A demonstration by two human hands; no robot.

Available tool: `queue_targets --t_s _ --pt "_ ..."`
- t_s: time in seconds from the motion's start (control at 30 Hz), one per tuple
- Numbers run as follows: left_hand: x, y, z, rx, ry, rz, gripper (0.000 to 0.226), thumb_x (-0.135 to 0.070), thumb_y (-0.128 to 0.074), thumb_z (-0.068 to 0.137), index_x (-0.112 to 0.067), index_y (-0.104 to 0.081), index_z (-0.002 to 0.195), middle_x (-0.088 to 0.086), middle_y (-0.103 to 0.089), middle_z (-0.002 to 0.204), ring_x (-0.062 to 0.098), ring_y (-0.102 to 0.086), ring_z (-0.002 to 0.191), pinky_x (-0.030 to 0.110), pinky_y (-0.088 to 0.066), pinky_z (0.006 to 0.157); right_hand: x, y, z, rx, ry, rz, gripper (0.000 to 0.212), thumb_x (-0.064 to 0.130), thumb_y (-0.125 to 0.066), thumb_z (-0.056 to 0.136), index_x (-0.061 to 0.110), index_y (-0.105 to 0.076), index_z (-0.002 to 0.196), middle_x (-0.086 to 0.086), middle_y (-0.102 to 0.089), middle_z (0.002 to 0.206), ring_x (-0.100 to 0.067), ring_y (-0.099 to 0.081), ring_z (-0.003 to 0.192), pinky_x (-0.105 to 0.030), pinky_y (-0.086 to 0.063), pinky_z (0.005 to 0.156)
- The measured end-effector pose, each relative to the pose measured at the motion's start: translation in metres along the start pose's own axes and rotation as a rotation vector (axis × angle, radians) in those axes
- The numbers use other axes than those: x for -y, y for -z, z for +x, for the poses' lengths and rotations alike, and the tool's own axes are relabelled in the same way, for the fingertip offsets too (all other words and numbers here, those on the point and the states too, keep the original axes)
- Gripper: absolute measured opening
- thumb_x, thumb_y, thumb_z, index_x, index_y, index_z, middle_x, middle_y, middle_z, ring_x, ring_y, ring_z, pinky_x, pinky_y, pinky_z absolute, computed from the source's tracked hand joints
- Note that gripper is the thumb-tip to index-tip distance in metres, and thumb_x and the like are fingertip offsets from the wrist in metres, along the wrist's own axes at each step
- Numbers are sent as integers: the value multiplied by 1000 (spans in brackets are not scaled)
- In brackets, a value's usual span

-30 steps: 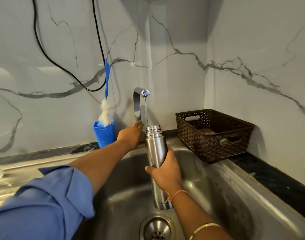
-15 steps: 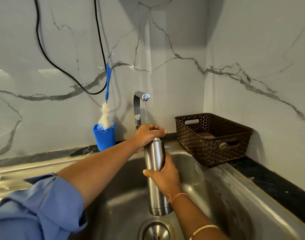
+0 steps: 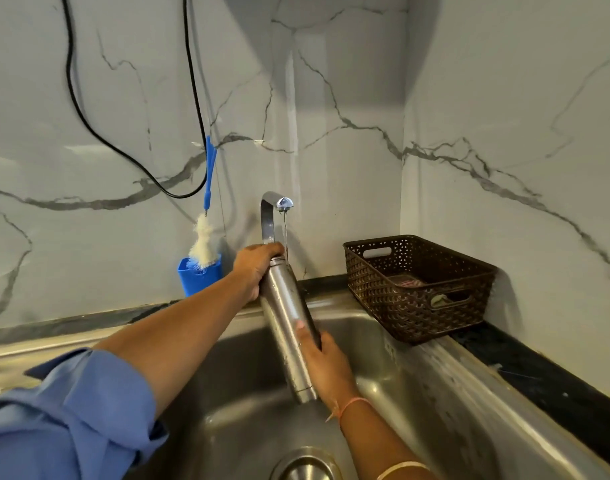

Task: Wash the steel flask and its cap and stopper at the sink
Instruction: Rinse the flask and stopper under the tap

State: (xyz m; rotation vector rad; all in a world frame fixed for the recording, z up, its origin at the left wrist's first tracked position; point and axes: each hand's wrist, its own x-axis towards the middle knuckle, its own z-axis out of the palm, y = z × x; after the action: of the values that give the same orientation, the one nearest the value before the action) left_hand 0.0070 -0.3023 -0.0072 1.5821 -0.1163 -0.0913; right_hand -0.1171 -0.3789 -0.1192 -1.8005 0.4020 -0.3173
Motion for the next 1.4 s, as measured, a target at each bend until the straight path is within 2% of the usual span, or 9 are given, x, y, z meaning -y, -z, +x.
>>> queue_targets --t_s 0.2,0.37,0.47,0.7,0.93,1.0,1.17,1.3,1.4 --pt "-7 -12 -3 -27 -55 -85 9 -17 -72 76 -14 -65 81 12 -65 78 22 -59 62 31 -54 65 -10 11 13 54 -541 706 53 53 -43 92 9 -59 117 -21 -64 109 -36 -61 89 -45 -52 67" --pt "-2 -34 -8 -46 -367 192 7 -19 -67 82 -22 -65 76 -8 -62 71 11 -58 69 24 -49 70 -8 19 5 55 -604 763 35 36 -40 94 7 -54 108 -19 -58 98 -37 -55 82 -49 -47 64" --pt "-9 -37 -9 37 -483 275 7 -18 -66 83 -24 -69 84 -11 -65 78 3 -58 71 15 -45 66 -9 19 5 76 -617 798 44 42 -40 94 7 -53 116 -21 -58 105 -40 -55 88 -49 -48 62" --pt "-25 -4 -5 353 75 -80 25 -31 -78 69 -18 -71 89 5 -70 89 22 -63 83 44 -49 94 -2 17 3 314 -657 821 57 51 -42 90 0 -62 105 -23 -62 89 -40 -56 79 -44 -55 43" --pt "-16 -20 -6 -64 79 57 35 -16 -74 77 -6 -54 104 11 -56 82 25 -56 71 36 -50 70 -4 10 16 -315 -383 215 53 47 -43 84 3 -65 104 -19 -65 105 -39 -62 95 -48 -54 84" --pt "-16 -23 -4 -83 42 48 27 -14 -72 77 -8 -53 95 11 -56 80 23 -56 68 34 -51 66 -5 12 20 -349 -376 199 50 45 -43 88 3 -65 103 -18 -65 106 -38 -61 97 -44 -52 87" --pt "-36 -26 -3 147 -121 166 18 -19 -76 70 -14 -63 81 11 -63 81 25 -61 71 34 -52 74 -9 8 19 78 -527 634 63 60 -44 84 7 -63 112 -22 -67 96 -37 -64 83 -46 -57 64" --pt "-49 -20 -7 459 -26 -82 14 -18 -73 75 -15 -69 89 4 -71 84 21 -69 83 34 -55 82 -6 20 12 382 -611 782 77 63 -38 86 -5 -61 113 -25 -67 79 -38 -67 61 -38 -56 46" --pt "-47 -16 -5 463 77 -90 16 -21 -74 72 -16 -69 87 2 -70 80 18 -66 76 32 -54 80 -8 19 11 434 -635 782 80 65 -38 85 -5 -59 117 -25 -67 81 -39 -67 61 -38 -55 43"
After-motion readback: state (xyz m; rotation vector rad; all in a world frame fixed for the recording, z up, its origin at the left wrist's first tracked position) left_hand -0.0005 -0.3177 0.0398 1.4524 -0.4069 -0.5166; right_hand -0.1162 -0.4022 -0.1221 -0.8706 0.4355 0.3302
